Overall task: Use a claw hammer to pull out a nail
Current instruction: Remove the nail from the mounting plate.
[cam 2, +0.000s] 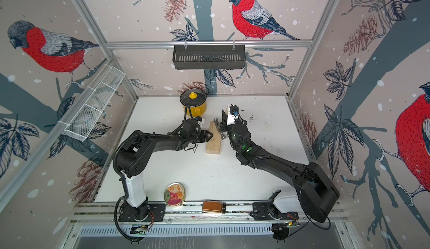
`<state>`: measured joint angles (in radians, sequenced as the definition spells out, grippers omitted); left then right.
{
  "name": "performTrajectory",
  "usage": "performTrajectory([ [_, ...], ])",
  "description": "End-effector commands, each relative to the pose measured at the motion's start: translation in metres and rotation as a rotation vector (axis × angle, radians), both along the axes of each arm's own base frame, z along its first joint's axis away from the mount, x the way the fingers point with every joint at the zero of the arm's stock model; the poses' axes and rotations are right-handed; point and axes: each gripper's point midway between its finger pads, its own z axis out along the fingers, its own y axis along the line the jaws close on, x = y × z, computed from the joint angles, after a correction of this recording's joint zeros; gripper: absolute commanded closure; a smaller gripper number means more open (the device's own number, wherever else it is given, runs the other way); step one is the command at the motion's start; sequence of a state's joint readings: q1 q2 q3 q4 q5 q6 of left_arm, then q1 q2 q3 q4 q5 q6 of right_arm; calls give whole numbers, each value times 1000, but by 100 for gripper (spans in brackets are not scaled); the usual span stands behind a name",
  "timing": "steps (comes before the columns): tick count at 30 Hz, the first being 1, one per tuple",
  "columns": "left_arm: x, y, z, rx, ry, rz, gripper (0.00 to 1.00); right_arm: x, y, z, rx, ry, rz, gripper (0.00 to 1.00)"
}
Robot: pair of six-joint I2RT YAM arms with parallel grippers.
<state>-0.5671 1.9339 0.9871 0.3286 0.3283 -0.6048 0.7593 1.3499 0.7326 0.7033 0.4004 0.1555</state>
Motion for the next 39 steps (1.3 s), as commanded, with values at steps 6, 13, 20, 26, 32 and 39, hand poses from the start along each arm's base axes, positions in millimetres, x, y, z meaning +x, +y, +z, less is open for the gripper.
performTrajectory([
  [6,-30,8,-36,82,143,-23,61,-18,18,-61,-1,231,117,100],
  [13,-31,9,-35,85,142,-20,61,-16,11,-45,-5,199,88,100],
  [20,-35,12,-38,85,149,-16,61,-15,4,-12,17,134,67,100],
  [26,-35,12,-37,84,149,-15,61,-19,-6,20,67,60,44,100],
  [32,-35,12,-36,84,149,-14,61,-22,-14,43,90,14,25,100],
  [39,-35,11,-36,79,148,-16,61,-30,-22,63,112,-23,20,100],
])
